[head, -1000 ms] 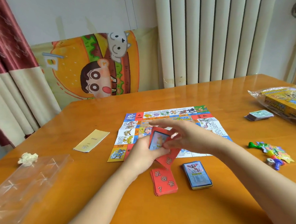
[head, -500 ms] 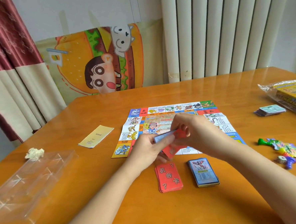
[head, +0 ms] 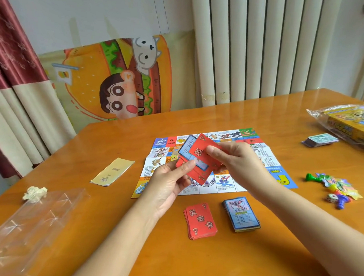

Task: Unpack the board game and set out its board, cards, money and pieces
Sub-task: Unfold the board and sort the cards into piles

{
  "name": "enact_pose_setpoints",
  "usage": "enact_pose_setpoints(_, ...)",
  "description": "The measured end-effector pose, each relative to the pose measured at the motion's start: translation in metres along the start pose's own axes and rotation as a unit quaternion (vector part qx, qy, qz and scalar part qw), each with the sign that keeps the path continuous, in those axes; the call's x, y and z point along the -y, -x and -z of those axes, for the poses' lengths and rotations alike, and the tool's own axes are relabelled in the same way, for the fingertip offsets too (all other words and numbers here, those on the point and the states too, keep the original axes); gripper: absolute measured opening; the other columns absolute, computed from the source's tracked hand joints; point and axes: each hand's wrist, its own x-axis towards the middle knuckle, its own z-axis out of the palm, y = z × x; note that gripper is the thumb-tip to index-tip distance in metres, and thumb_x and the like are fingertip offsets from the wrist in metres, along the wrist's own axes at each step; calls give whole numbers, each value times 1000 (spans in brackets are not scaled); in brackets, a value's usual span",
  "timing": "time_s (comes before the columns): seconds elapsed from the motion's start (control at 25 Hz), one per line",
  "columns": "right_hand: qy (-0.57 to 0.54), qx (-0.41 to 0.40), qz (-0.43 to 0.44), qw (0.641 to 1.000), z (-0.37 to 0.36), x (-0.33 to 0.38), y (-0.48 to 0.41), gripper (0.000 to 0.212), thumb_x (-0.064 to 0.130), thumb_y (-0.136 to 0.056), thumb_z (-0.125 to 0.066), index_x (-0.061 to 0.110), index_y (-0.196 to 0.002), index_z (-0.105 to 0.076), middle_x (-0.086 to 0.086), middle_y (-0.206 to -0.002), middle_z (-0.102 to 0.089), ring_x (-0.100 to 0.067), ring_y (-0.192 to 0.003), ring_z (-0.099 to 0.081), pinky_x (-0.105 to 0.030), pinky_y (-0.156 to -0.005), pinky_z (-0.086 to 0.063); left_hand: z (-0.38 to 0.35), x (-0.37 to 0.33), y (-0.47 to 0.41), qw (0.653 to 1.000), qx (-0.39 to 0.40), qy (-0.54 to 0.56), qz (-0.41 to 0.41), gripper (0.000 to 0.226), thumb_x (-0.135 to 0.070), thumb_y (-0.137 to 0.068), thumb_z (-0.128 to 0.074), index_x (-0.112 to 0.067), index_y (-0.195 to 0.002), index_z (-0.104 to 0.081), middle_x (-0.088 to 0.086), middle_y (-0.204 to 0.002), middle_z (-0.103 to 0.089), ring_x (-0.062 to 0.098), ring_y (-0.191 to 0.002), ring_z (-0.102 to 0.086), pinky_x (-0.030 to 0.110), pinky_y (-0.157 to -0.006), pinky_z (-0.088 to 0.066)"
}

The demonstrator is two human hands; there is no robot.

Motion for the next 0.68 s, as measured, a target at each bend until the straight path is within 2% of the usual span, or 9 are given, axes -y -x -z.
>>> enact_pose_setpoints(0.08,62,0,18,998,-2,2,3,26,28,-96,-52,18,-81,-71,4,-74,-65,-9,-65,-59,-26,-68,-50,-1,-1,1,1000,-1,-3,-4,17,-11,-75,-66,-14,-92,-68,2,-78,-68,7,-59,-58,17,-57,-48)
enact_pose_setpoints(0.2,192,-1,43,980,0,4,2,17,23,-94,-58,20,-82,-70,0,-81,-59,-17,-79,-59,-38,-79,-47,-3,-3,2,1000,-9,18,-16,20,-10,-82,-60,-14,-102,-65,6,-88,-71,13,-73,-65,24,-66,-53)
enact_pose_setpoints(0.24,190,1,38,981,2,5,1,10,16,-91,-62,21,-85,-68,-2,-82,-61,-21,-80,-60,-42,-77,-50,-4,-4,2,999,-18,32,-19,18,-8,-87,-56,-12,-102,-64,7,-89,-71,14,-74,-66,25,-65,-55)
enact_pose_setpoints(0.28,166,9,23,986,5,5,0,16,8,-87,-64,23,-91,-65,-3,-83,-62,-24,-78,-62,-43,-75,-53,-5,-5,2,998,-35,48,-18,16,-7,-90,-53,-10,-101,-64,9,-89,-71,16,-74,-67,27,-64,-57)
enact_pose_setpoints(0.36,79,72,-31,994,10,7,2,43,-4,-83,-64,32,-105,-57,-2,-87,-59,-25,-75,-62,-42,-72,-52,-4,-8,1,994,-71,77,-15,13,-6,-92,-51,-8,-97,-62,11,-84,-72,19,-70,-69,29,-61,-58)
enact_pose_setpoints(0.44,67,153,-74,983,13,8,5,53,-6,-86,-60,38,-116,-57,0,-96,-60,-23,-84,-64,-38,-76,-53,-1,-11,0,992,-85,95,-14,12,-7,-93,-50,-6,-99,-61,14,-83,-73,23,-68,-71,29,-59,-58)
enact_pose_setpoints(0.48,85,184,-85,975,12,8,7,48,-3,-89,-58,36,-115,-60,1,-100,-63,-20,-86,-65,-33,-78,-55,1,-12,0,991,-89,97,-13,13,-8,-93,-51,-5,-101,-61,15,-84,-73,24,-69,-71,28,-59,-58)
enact_pose_setpoints(0.56,142,225,-89,960,6,8,11,27,5,-92,-58,27,-104,-67,-4,-95,-68,-14,-75,-64,-24,-70,-53,4,-12,-1,990,-98,99,-10,14,-8,-93,-52,-4,-104,-60,16,-85,-73,25,-70,-72,27,-58,-59)
enact_pose_setpoints(0.68,188,229,-100,950,-6,3,13,9,16,-88,-67,21,-93,-71,-9,-92,-72,-11,-71,-59,-22,-64,-45,7,-13,-2,989,-99,108,-10,14,-8,-93,-51,-4,-104,-59,15,-83,-73,24,-69,-72,26,-57,-58)
